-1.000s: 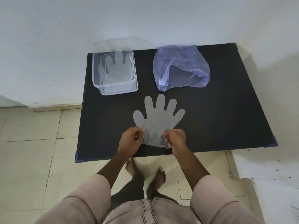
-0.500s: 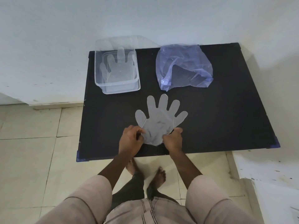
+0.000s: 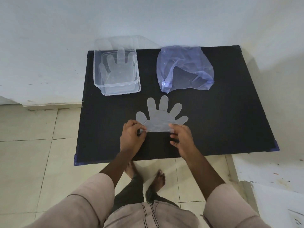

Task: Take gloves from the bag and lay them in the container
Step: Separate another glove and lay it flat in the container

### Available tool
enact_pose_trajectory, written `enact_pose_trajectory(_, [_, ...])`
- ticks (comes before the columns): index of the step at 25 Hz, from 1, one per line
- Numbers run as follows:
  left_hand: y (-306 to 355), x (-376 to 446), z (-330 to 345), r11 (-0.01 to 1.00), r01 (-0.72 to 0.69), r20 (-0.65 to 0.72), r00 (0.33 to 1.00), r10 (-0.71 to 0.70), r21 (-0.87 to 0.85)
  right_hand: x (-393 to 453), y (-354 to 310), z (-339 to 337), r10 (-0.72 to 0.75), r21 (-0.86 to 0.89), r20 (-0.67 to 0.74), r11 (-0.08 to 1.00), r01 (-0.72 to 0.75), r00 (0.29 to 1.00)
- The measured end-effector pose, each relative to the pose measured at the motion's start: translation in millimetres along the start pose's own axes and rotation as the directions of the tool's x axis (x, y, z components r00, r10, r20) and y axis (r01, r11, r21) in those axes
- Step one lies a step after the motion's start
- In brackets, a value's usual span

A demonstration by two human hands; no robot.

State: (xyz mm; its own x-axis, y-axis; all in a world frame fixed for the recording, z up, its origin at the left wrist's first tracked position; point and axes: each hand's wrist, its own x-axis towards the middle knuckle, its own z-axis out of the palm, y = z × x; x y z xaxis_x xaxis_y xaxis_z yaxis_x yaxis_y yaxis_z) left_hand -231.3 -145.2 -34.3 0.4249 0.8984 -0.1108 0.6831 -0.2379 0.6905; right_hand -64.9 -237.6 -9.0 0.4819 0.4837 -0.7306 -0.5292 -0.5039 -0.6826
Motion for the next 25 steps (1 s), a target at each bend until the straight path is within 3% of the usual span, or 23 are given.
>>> enact_pose_trajectory(1, [2.5, 5.3, -3.3, 0.999, 0.013, 0.023, 1.0, -0.012, -0.044, 0.8, 4.1, -11.7, -0.155, -0.176, 0.056, 0.971, 0.162, 0.986])
enact_pose_trajectory(3, [7.7, 12.6, -7.6, 0.99, 0.07, 0.067, 0.996, -0.062, -0.124, 4.4, 17.9, -29.4, -0.354, -0.559, 0.216, 0.719, 0.412, 0.91])
enact_pose_trajectory(5, [10.2, 17.0, -8.2, 0.979, 0.121, 0.091, 0.99, -0.107, -0.165, 8.8, 32.3, -33.2, -0.445, -0.751, 0.276, 0.453, 0.48, 0.852])
enact_pose_trajectory(6, [10.3, 18.2, -8.3, 0.975, 0.13, 0.097, 0.989, -0.114, -0.18, 10.3, 35.7, -30.4, -0.486, -0.784, 0.26, 0.398, 0.476, 0.835])
enact_pose_trajectory(8, [9.8, 19.6, -10.2, 0.977, 0.119, 0.105, 0.989, -0.102, -0.176, 11.1, 31.0, -23.3, -0.594, -0.777, 0.19, 0.396, 0.489, 0.782])
enact_pose_trajectory(11, [14.3, 20.6, -20.3, 0.993, 0.044, 0.112, 0.993, -0.032, -0.106, 16.1, 11.9, -25.2, -0.793, -0.7, 0.187, 0.306, 0.645, 0.58])
enact_pose_trajectory(13, [22.3, 23.2, -28.7, 0.985, 0.009, 0.103, 0.995, 0.009, -0.171, 16.0, -4.9, -27.8, -0.828, -0.658, 0.235, 0.25, 0.71, 0.509])
enact_pose_trajectory(14, [27.7, 25.6, -34.1, 0.968, 0.027, 0.109, 0.994, 0.0, -0.251, 14.0, -13.8, -26.5, -0.817, -0.628, 0.225, 0.295, 0.72, 0.531])
enact_pose_trajectory(17, [47.4, 38.0, -52.4, 0.828, 0.175, 0.207, 0.976, -0.073, -0.533, -0.5, -49.4, -17.7, -0.667, -0.407, 0.139, 0.635, 0.656, 0.732])
enact_pose_trajectory(18, [53.8, 43.2, -58.6, 0.78, 0.207, 0.237, 0.968, -0.078, -0.59, -5.1, -60.6, -15.0, -0.629, -0.301, 0.142, 0.708, 0.639, 0.764])
enact_pose_trajectory(21, [69.6, 56.4, -79.5, 0.694, 0.236, 0.28, 0.959, -0.051, -0.681, -15.9, -91.5, -4.7, -0.521, -0.098, 0.196, 0.833, 0.545, 0.831])
enact_pose_trajectory(25, [73.5, 75.6, -102.7, 0.671, 0.208, 0.249, 0.968, -0.036, -0.712, -22.4, -120.3, 18.1, -0.448, -0.029, 0.253, 0.882, 0.47, 0.857])
